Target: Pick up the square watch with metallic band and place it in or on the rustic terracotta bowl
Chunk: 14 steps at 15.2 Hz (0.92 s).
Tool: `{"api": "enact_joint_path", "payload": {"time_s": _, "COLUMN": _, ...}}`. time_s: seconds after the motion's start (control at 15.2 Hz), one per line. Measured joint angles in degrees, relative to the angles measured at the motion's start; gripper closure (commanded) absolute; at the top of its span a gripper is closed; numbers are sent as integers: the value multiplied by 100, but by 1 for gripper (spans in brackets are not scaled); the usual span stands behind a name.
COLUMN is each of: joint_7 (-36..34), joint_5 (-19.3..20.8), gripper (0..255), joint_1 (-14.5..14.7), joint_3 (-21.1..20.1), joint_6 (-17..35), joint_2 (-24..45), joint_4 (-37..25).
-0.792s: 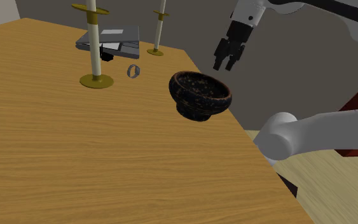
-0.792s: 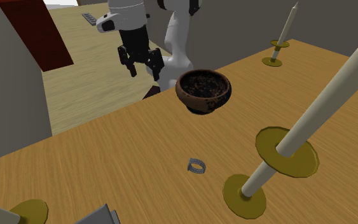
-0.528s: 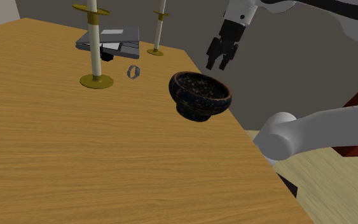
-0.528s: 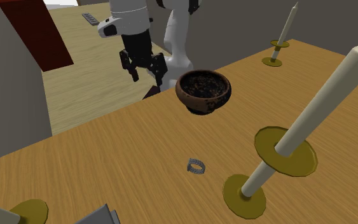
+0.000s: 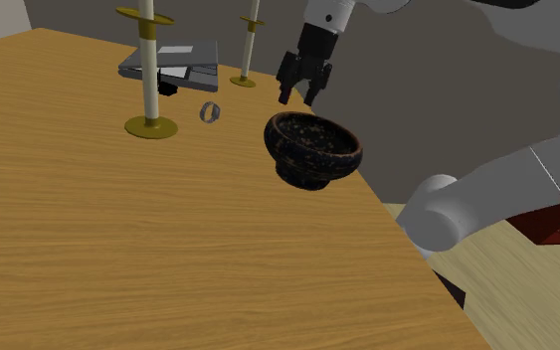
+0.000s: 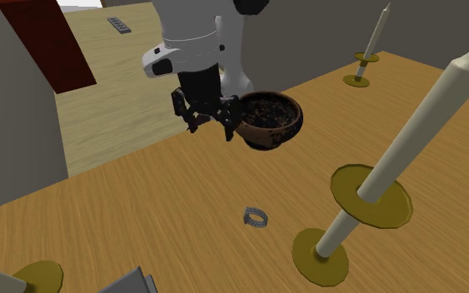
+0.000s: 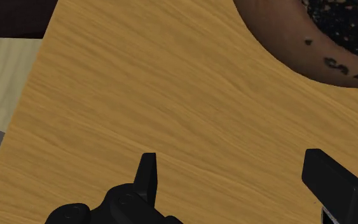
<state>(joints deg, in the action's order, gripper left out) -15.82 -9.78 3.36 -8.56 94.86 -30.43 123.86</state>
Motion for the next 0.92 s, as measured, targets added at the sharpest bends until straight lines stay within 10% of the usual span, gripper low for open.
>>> {"api": "enact_joint_path", "payload": {"time_s": 0.92, "joint_7": -1260, "joint_5": 354, "gripper": 0, "joint_1": 287, "joint_3": -986, "joint_6": 629, "joint_2": 2797, "joint_4": -2316}}
